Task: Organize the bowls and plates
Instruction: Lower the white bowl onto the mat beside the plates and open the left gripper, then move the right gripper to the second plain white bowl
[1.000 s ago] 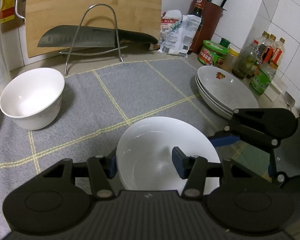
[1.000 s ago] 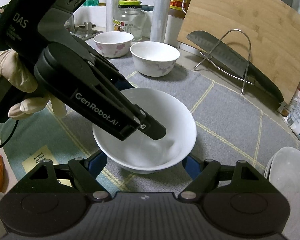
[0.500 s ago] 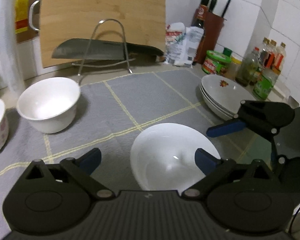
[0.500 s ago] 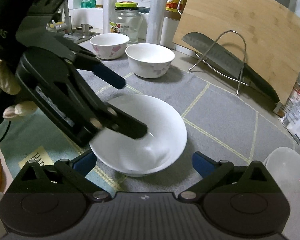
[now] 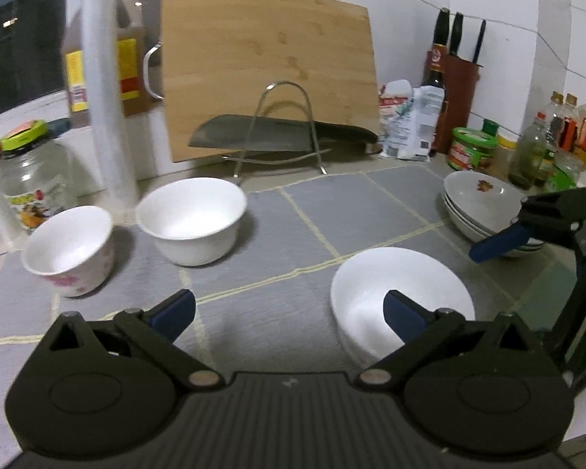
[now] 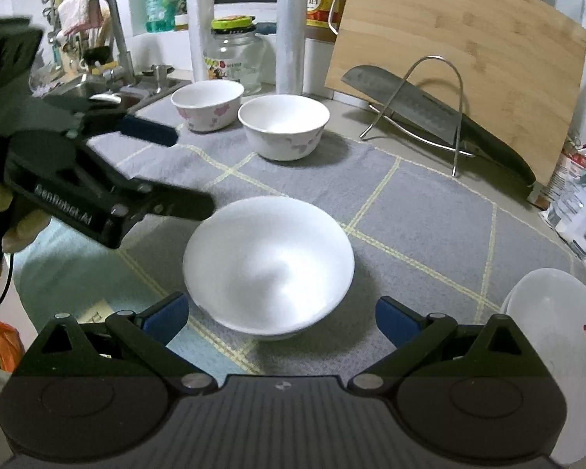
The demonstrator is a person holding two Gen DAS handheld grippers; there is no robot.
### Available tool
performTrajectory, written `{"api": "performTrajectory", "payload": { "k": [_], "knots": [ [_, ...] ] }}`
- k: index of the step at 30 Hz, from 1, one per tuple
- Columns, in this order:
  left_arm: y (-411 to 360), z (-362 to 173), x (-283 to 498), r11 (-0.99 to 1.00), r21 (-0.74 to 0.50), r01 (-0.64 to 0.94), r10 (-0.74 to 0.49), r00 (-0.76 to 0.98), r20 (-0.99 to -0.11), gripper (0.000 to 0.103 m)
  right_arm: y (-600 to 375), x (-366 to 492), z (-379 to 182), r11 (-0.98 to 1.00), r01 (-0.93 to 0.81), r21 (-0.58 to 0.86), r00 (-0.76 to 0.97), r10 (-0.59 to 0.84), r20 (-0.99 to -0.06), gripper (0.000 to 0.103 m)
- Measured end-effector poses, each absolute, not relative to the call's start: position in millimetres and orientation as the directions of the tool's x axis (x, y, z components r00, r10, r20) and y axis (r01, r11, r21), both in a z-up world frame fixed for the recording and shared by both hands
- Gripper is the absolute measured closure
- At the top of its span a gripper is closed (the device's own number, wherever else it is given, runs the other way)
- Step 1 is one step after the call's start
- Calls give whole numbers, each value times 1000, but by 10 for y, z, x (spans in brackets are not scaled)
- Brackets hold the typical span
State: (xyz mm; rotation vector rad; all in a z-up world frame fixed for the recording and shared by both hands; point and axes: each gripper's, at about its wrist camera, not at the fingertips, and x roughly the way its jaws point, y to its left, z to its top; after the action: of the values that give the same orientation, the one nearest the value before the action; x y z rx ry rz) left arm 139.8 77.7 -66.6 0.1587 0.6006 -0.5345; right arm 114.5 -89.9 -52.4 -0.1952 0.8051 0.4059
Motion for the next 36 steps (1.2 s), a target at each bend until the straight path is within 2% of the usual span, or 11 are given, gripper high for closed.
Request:
{"api": "performTrajectory", "payload": {
  "k": [6, 16, 20, 36],
  "knots": [
    [1049, -688, 1389, 888, 17, 459, -369, 736, -568, 1, -817, 1229, -457, 933, -361, -12, 649, 242, -721, 0],
    [1316, -723, 1508, 884, 41, 466, -365, 742, -563, 1, -624, 1322, -338, 959, -284, -13, 672, 190, -715, 0],
    [1340, -704, 1586, 874, -2, 486, -406, 729, -551, 1, -641, 1412, -273, 956, -292, -19, 678, 193, -709, 0],
    [1069, -743, 1995, 957, 43, 288, -217, 804, -554, 1, -906, 2453, -87, 880, -461, 114, 606, 406, -684, 0]
  ]
}}
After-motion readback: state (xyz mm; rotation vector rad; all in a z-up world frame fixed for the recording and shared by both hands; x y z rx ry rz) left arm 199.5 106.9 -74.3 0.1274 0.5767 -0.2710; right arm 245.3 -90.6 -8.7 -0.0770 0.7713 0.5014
